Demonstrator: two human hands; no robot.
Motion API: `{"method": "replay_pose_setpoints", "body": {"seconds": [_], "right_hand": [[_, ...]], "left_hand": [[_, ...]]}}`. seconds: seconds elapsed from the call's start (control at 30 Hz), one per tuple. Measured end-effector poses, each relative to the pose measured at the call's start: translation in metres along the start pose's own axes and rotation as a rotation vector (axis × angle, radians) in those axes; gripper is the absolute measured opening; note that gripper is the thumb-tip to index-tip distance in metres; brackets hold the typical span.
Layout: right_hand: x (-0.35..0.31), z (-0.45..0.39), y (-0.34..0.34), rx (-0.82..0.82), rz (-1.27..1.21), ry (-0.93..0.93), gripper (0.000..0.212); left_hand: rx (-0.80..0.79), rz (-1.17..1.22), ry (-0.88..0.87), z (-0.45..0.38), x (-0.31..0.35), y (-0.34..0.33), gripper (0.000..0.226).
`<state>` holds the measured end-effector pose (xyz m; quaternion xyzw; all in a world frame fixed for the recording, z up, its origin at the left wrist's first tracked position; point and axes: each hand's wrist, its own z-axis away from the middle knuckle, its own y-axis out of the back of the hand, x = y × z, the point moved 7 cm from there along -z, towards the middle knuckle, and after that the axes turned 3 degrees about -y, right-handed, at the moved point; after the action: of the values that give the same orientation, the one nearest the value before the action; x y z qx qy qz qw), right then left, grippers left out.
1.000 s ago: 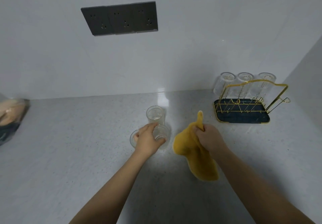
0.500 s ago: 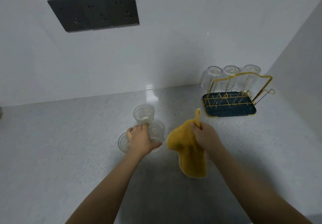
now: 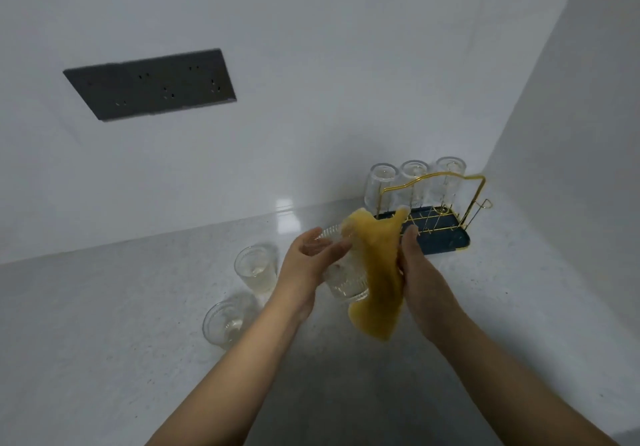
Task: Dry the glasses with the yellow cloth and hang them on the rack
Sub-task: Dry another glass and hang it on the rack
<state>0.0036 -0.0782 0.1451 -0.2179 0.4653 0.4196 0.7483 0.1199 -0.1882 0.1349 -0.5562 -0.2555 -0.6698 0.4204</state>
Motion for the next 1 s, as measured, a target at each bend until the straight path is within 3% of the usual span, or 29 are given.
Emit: {"method": "replay_pose_setpoints", "body": {"seconds": [0.07,0.1,0.17,0.2,0.33,0.4,0.5,0.7,0.77,0.87,0.9,0.97,1.0], "right_hand": [[-0.008,0.001,0.011,0.020,-0.058,0.034,0.078],[-0.016,0.002,0.016,0.034,-0.037,0.110,0.059],[-0.034,0.004,0.027,0.040,0.044,0.327,0.017],[-0.040,0.005,0.027,0.027,0.073,0.416,0.008],[-0.053,0.004,0.031,-0.035,-0.010,0.587,0.025],[-0.053,0.002,0.032,-0.112,-0.022,0.537,0.036],[-0.049,-0.007,0.040,-0.101,0.015,0.437,0.061],[-0.042,-0.038,0.051,0.010,0.021,0.164,0.051],[-0.037,-0.031,0.045,-0.027,0.046,0.260,0.051],[-0.031,-0.010,0.030,-0.041,0.138,0.442,0.045],[-0.030,-0.011,0.030,-0.035,0.134,0.435,0.039],[-0.036,-0.022,0.036,-0.061,0.075,0.279,0.034],[-0.038,-0.029,0.039,-0.078,0.065,0.168,0.042]], "left_hand": [[-0.054,0.062,-0.012,0.001,0.007,-0.020,0.014],[-0.072,0.088,-0.004,0.002,0.011,-0.028,0.007],[-0.105,0.118,0.008,0.002,0.015,-0.042,0.016],[-0.129,0.122,0.017,0.002,0.016,-0.047,0.024],[-0.189,0.103,0.019,0.001,0.022,-0.070,0.039],[-0.212,0.073,0.016,-0.002,0.025,-0.080,0.042],[-0.215,0.085,0.039,-0.002,0.026,-0.090,0.025],[-0.131,0.129,0.067,-0.007,0.020,-0.096,0.025],[-0.073,0.151,0.083,-0.009,0.021,-0.090,0.029],[-0.010,0.117,0.070,-0.016,0.020,-0.081,0.067],[-0.015,0.104,0.062,-0.015,0.020,-0.081,0.068],[-0.045,0.117,0.047,-0.013,0.021,-0.083,0.050],[-0.061,0.120,0.055,-0.011,0.021,-0.084,0.042]]}}
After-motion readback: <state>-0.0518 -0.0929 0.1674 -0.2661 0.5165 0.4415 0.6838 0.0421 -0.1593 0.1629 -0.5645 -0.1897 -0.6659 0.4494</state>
